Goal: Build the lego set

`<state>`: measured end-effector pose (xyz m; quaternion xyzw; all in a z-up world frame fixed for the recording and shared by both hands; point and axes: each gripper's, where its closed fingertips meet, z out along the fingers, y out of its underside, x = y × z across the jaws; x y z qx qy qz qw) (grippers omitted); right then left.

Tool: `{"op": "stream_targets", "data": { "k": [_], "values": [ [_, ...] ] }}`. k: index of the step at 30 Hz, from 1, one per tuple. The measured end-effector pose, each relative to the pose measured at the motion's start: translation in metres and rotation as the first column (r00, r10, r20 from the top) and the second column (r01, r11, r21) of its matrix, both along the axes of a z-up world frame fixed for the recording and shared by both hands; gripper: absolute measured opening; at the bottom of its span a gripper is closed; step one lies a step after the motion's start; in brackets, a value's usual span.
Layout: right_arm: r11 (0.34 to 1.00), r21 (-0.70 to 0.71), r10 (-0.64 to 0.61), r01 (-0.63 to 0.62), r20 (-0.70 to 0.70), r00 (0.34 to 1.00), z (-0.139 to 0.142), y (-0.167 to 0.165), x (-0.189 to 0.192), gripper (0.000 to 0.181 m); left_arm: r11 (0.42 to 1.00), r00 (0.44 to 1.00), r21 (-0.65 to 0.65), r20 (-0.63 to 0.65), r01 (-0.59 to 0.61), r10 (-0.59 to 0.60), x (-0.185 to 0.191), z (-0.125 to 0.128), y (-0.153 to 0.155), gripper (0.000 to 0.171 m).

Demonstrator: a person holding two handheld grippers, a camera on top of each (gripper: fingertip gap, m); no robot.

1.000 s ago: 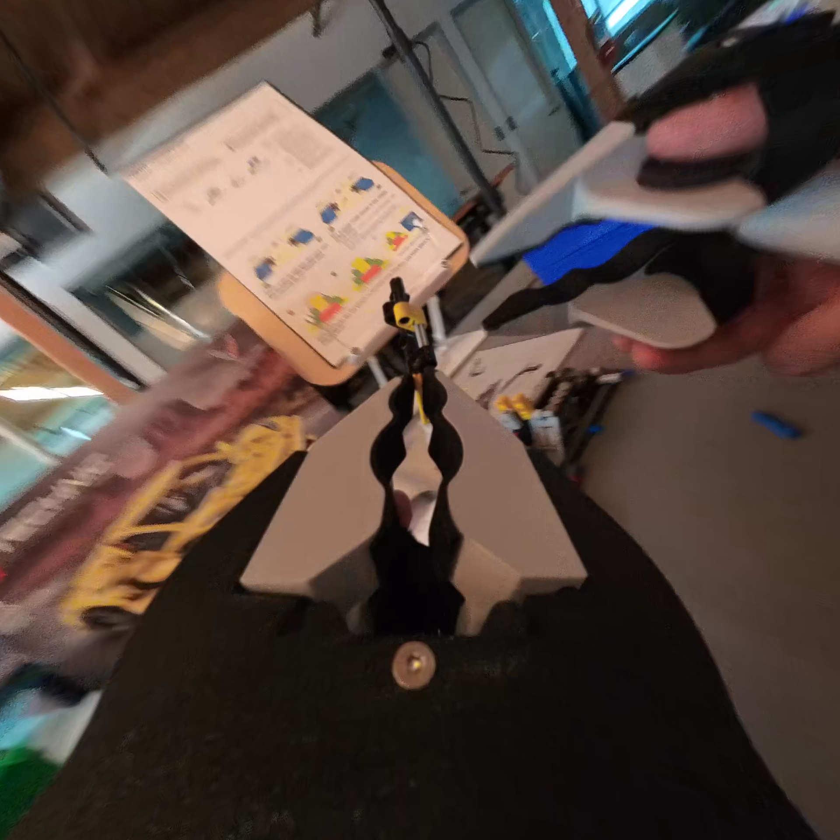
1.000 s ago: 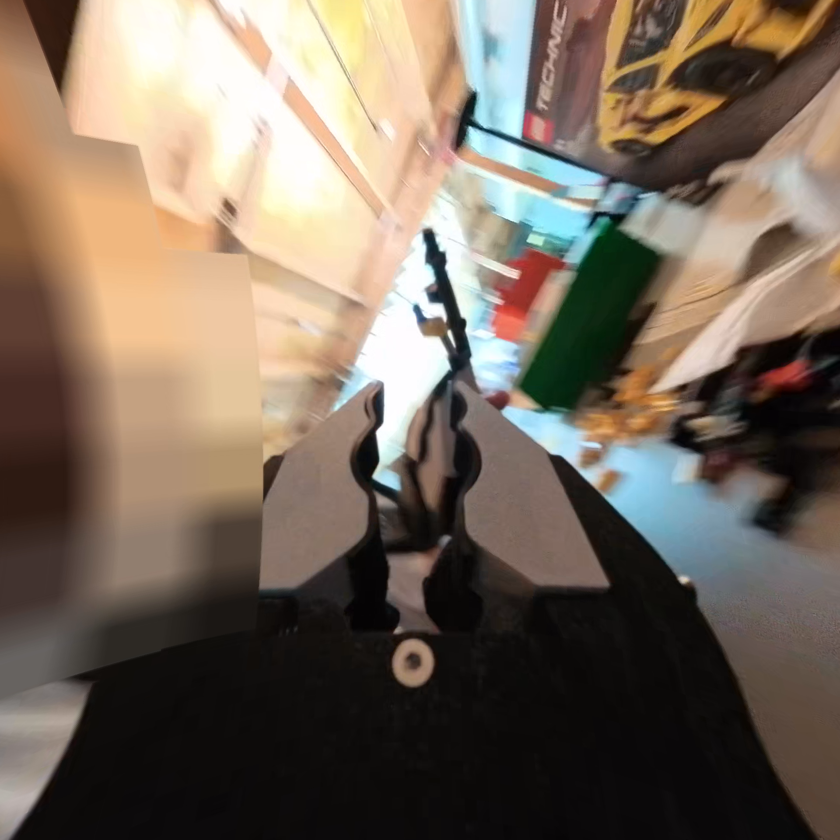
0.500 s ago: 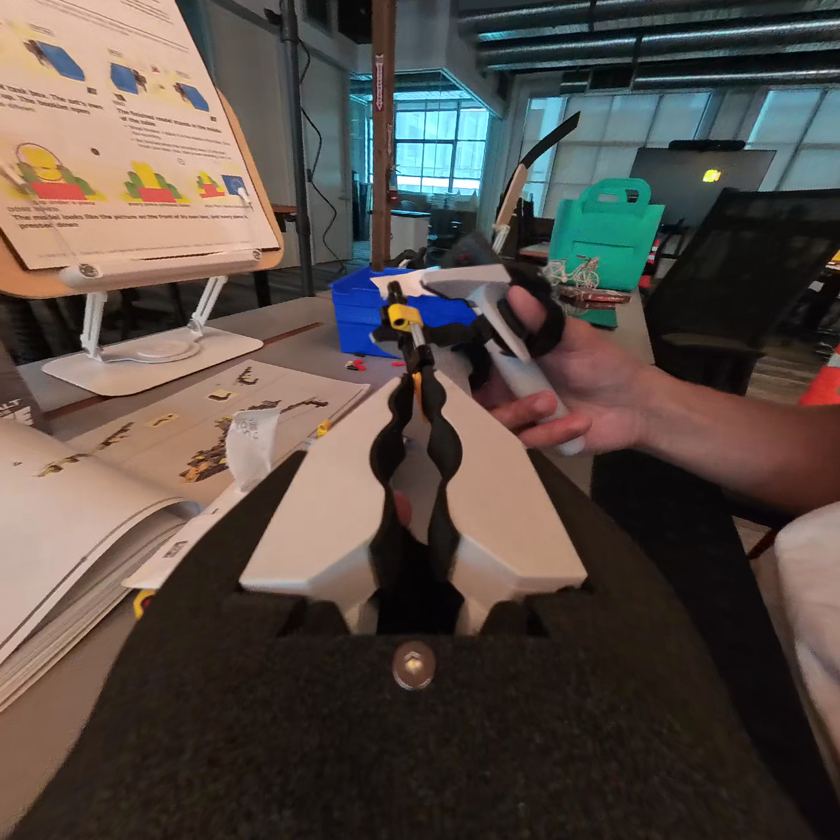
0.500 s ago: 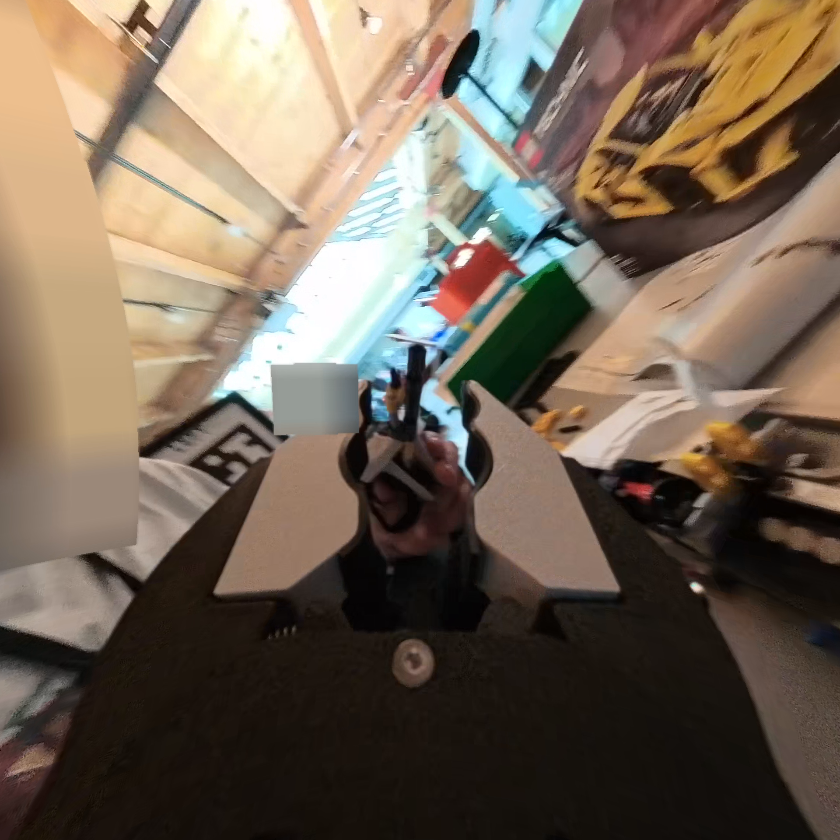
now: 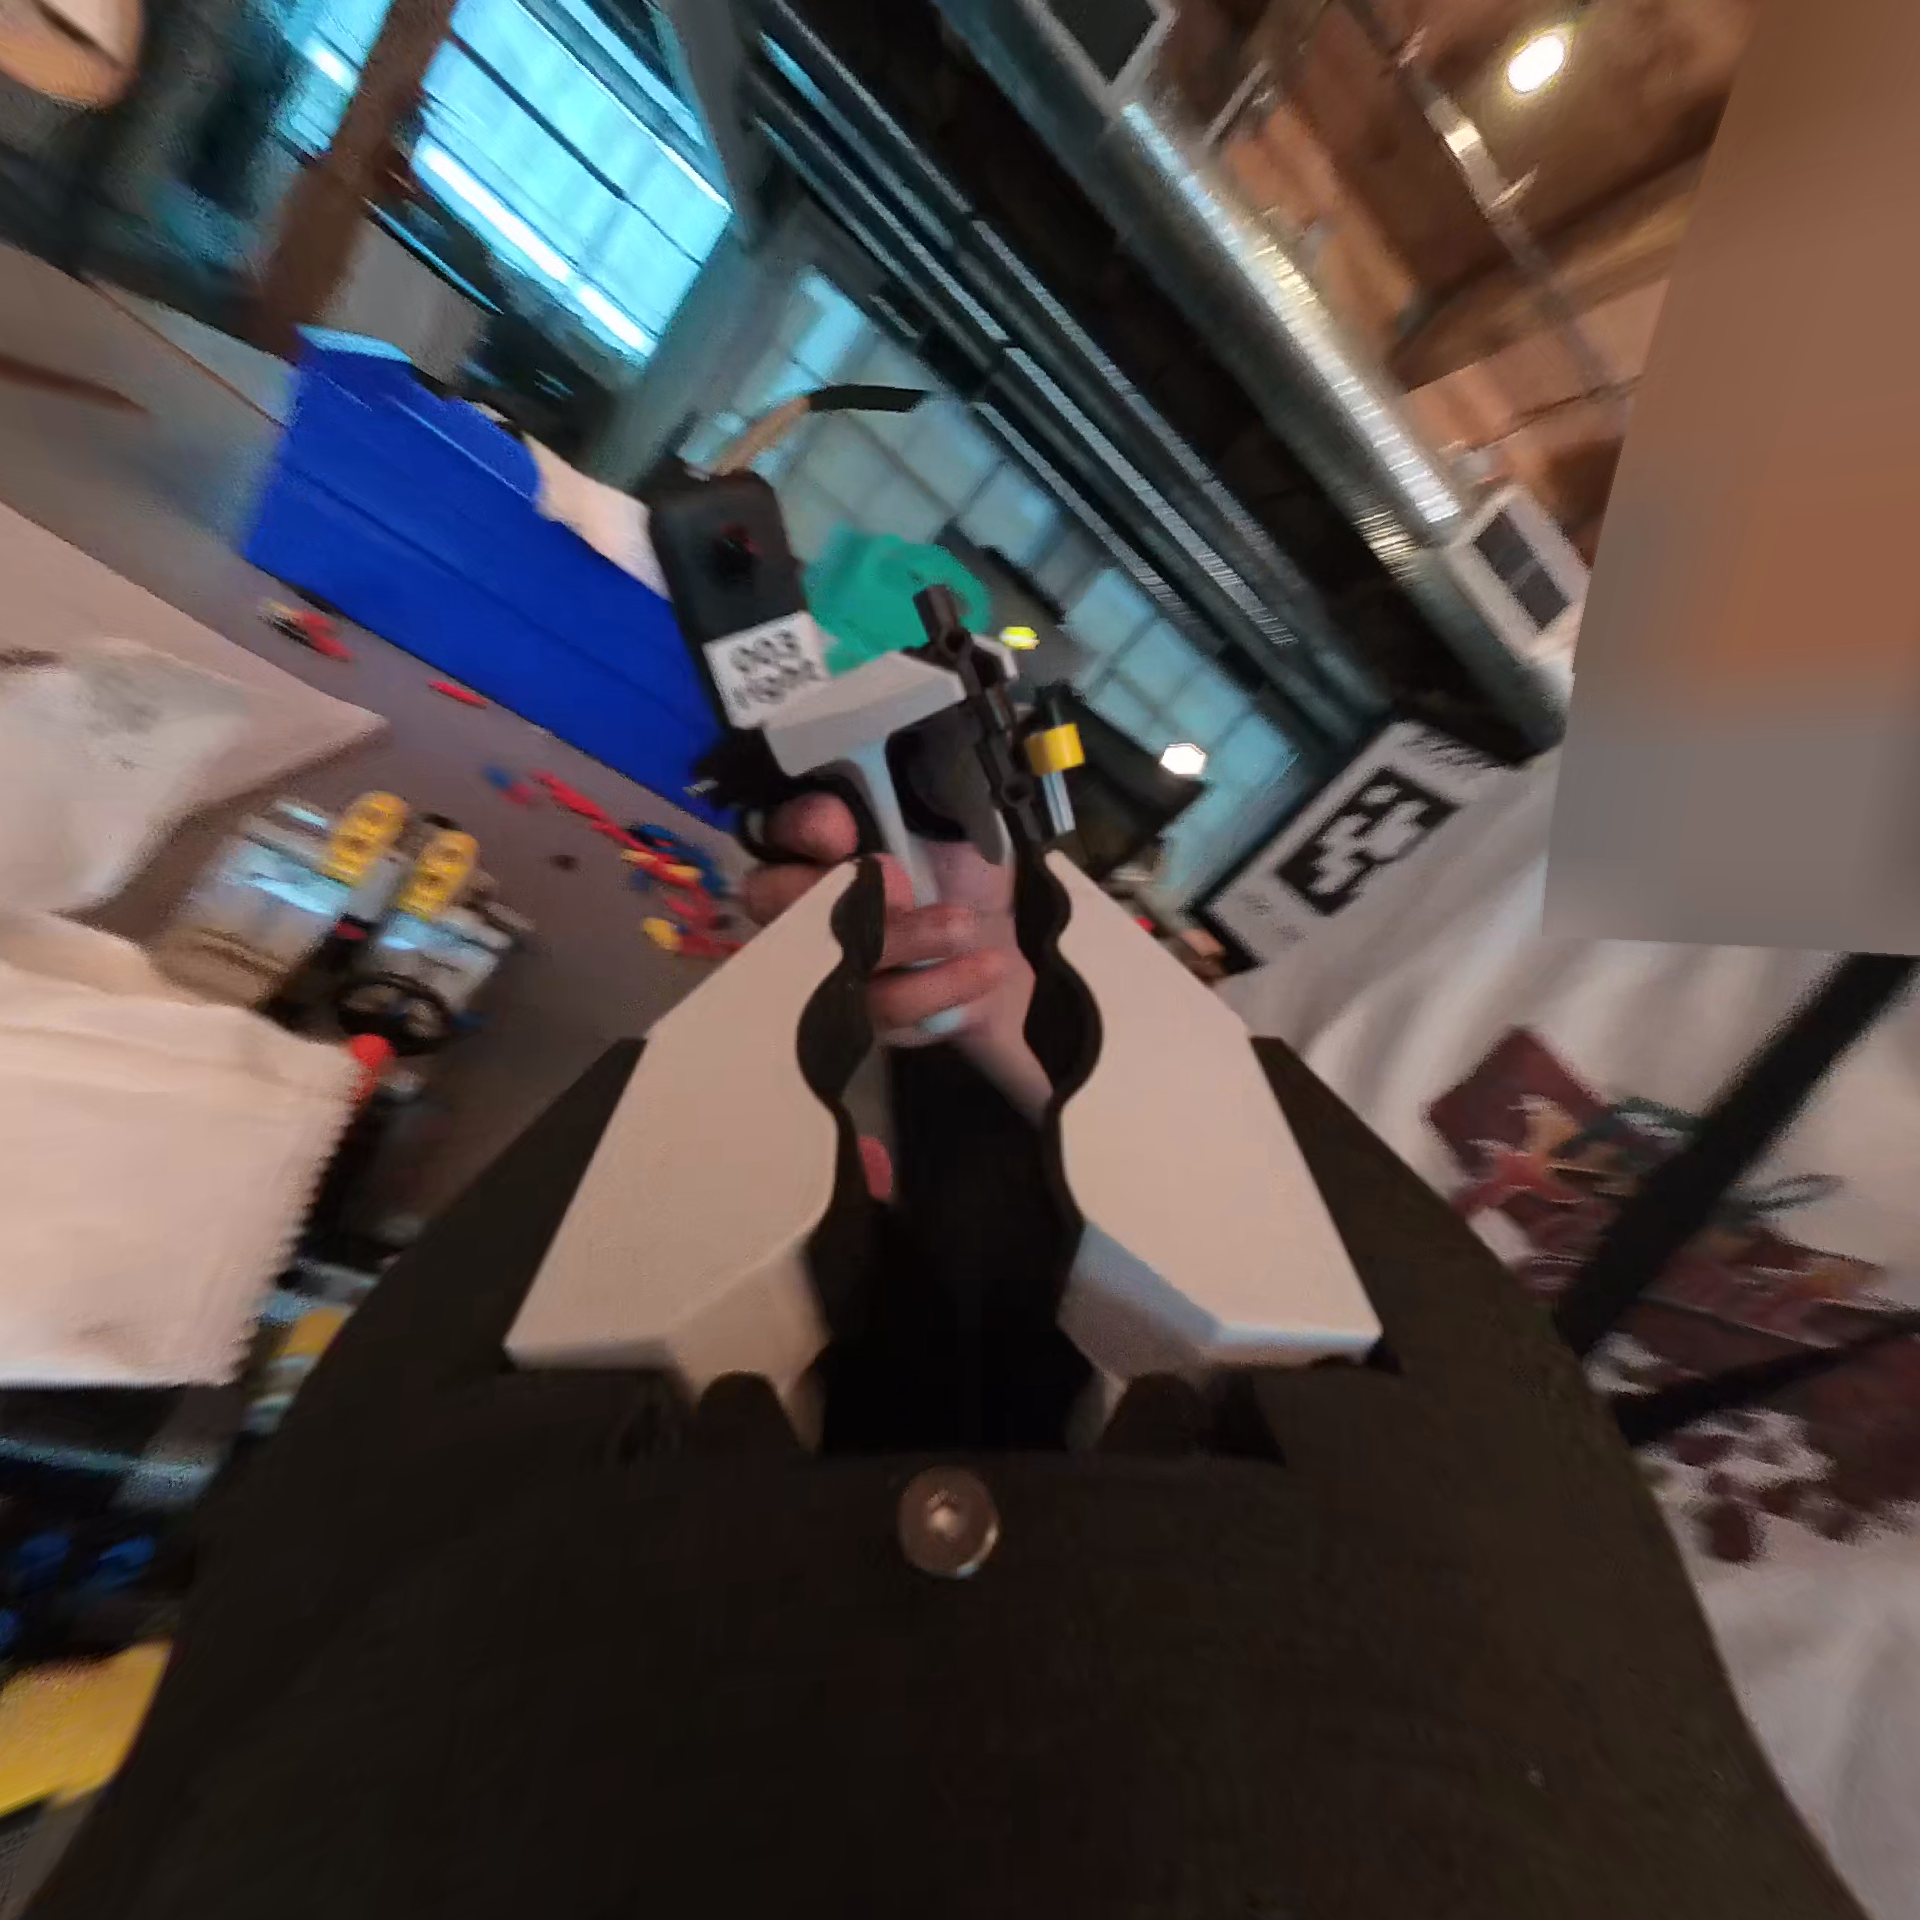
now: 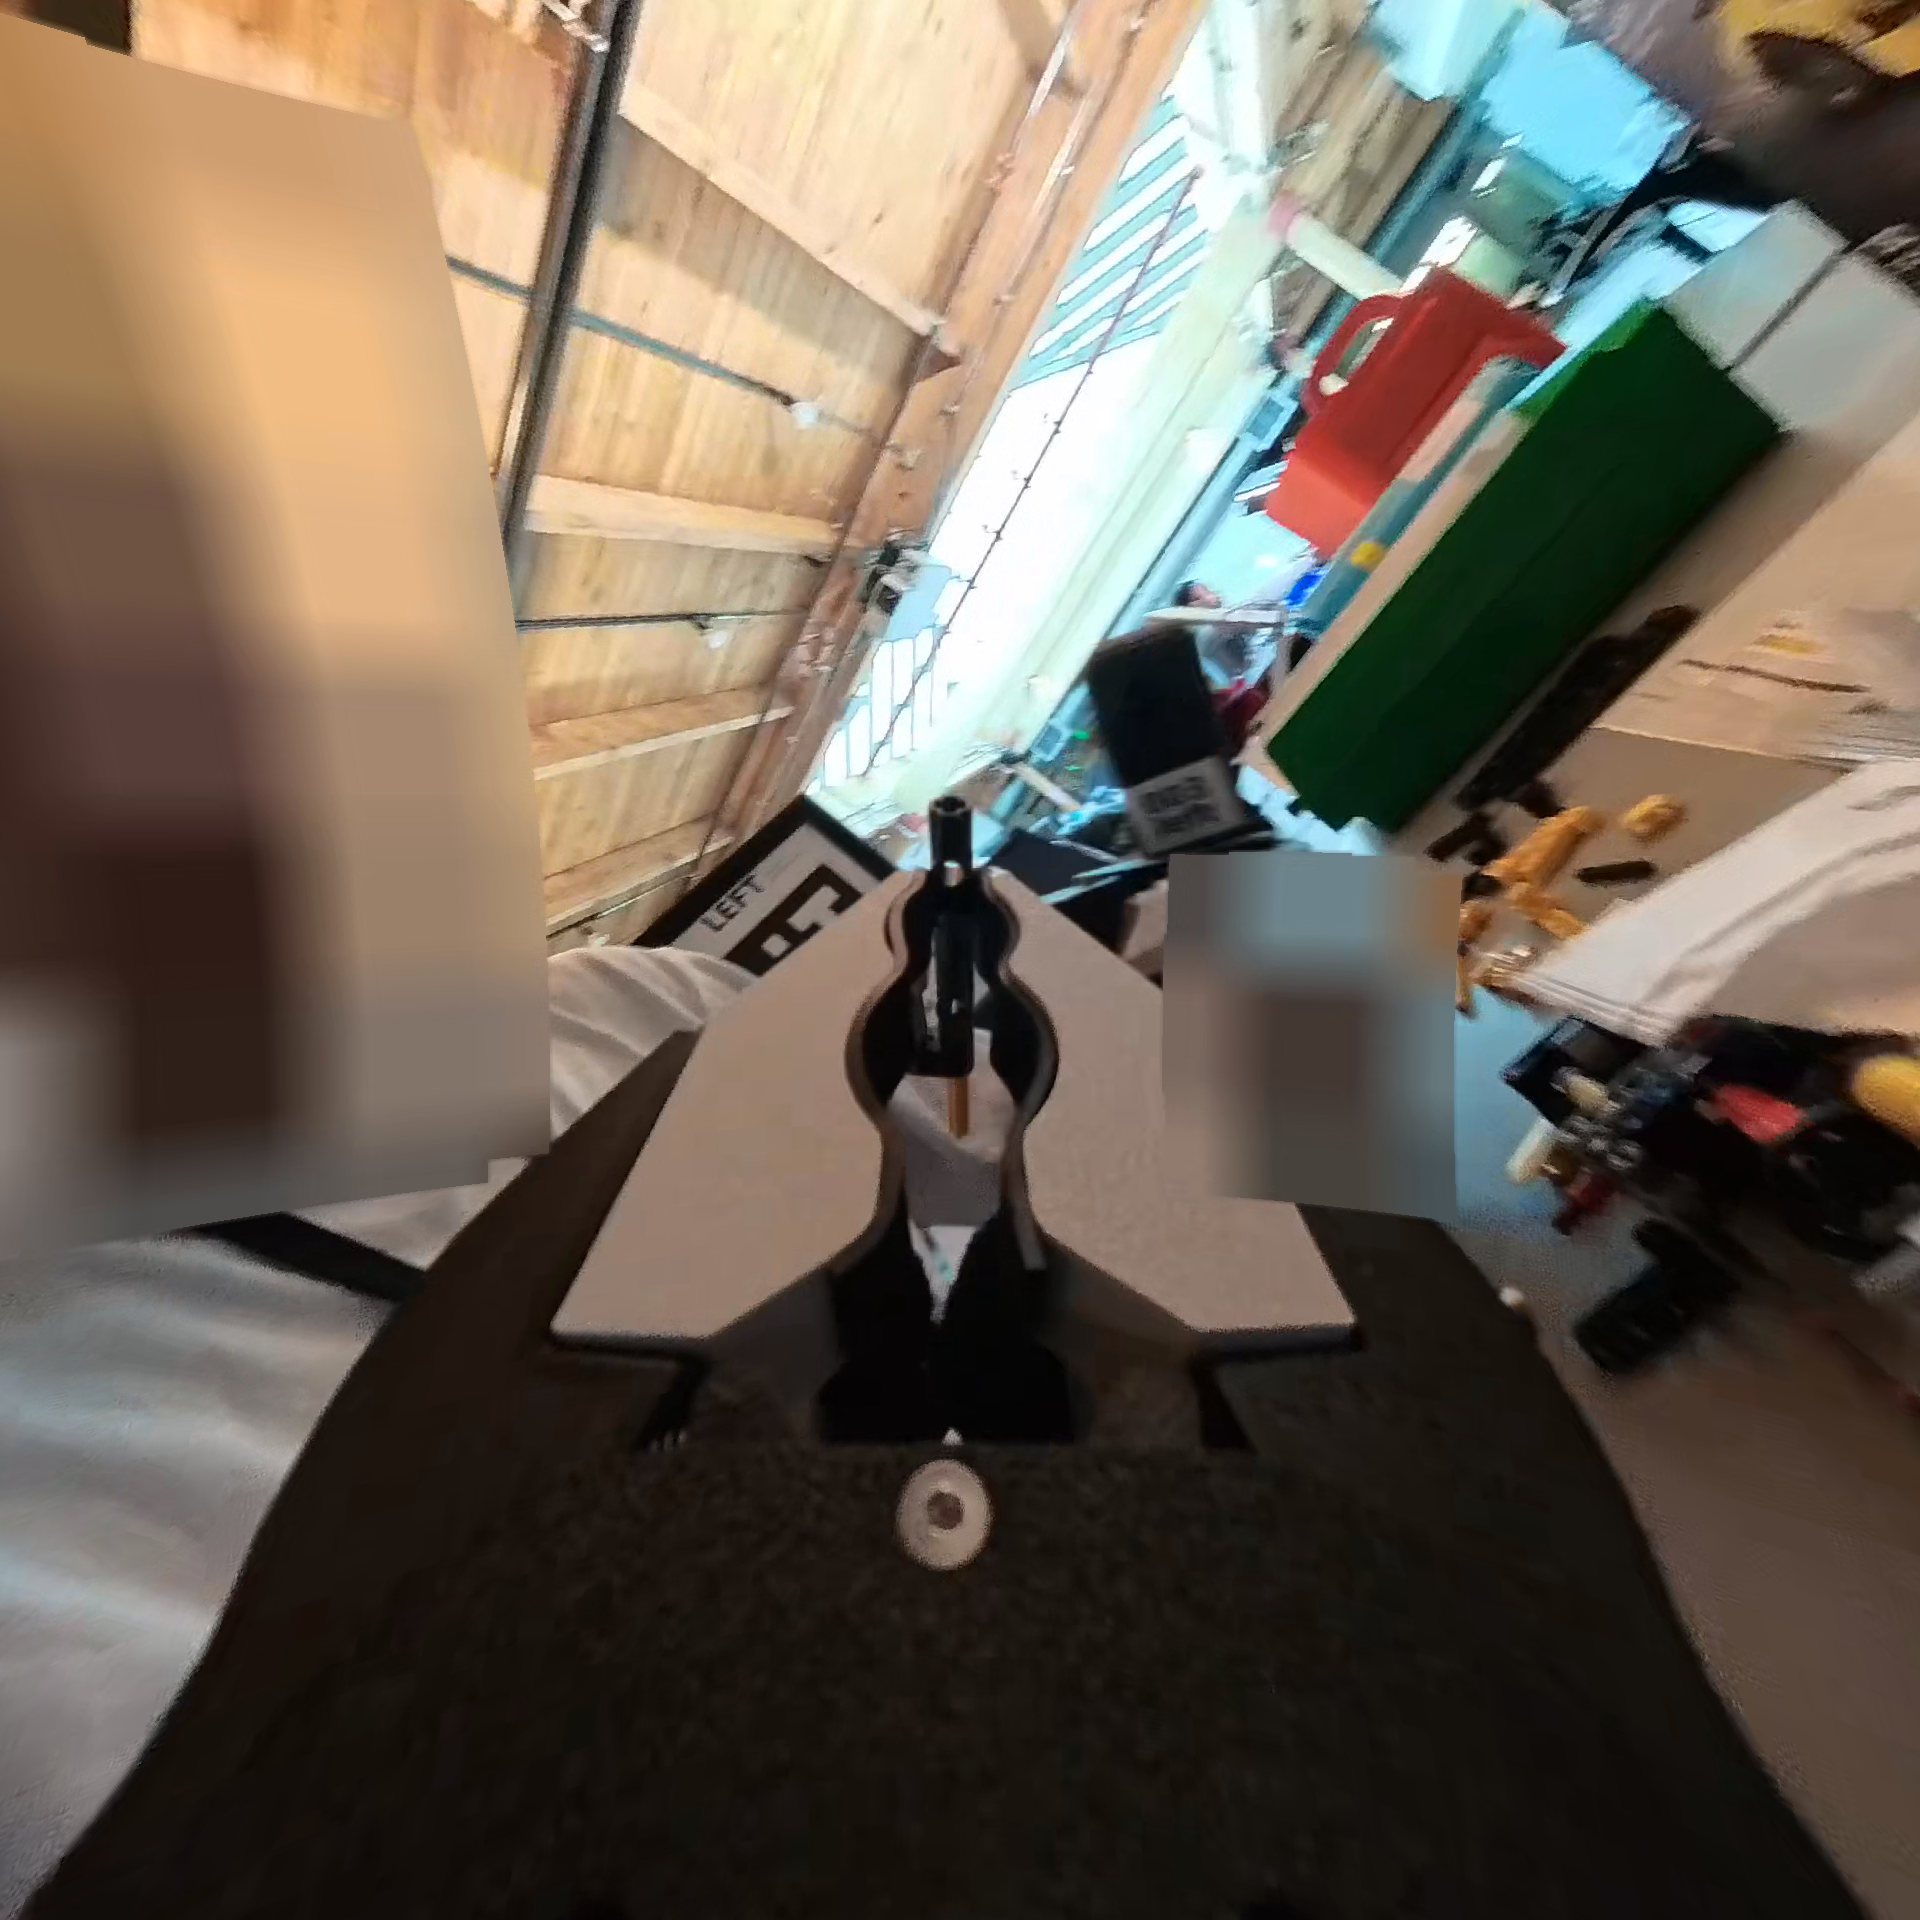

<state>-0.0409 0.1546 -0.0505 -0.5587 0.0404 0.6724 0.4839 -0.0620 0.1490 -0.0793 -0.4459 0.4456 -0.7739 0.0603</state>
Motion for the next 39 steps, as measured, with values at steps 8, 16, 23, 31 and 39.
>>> {"op": "stream_targets", "data": {
  "k": [8, 16, 23, 31, 39],
  "values": [
    [0.981, 0.111, 0.161, -0.162, 0.014, 0.987, 0.014, -0.005, -0.031, 0.006, 0.87, 0.917, -0.29, 0.104, 0.398, -0.385, -0.031, 0.023, -0.03, 0.022],
    [0.962, 0.125, 0.242, -0.241, 0.011, 0.97, 0.013, -0.006, -0.045, 0.006, 0.863, 0.897, -0.243, 0.13, 0.443, -0.423, -0.042, 0.025, -0.044, 0.009],
    [0.96, 0.121, 0.254, -0.253, 0.006, 0.967, 0.011, -0.007, -0.047, 0.006, 0.867, 0.905, -0.262, 0.128, 0.425, -0.405, -0.04, 0.024, -0.038, 0.008],
    [0.975, 0.221, -0.058, -0.014, 0.315, 0.947, 0.007, 0.001, -0.031, 0.032, 0.872, 0.916, -0.284, 0.153, 0.399, -0.37, -0.036, 0.026, -0.028, 0.004],
    [0.845, 0.535, -0.524, -0.003, 0.828, 0.197, 0.002, -0.014, -0.036, 0.042, 0.865, 0.943, -0.376, 0.105, 0.332, -0.317, -0.023, 0.02, -0.012, 0.005]
  ]
}}
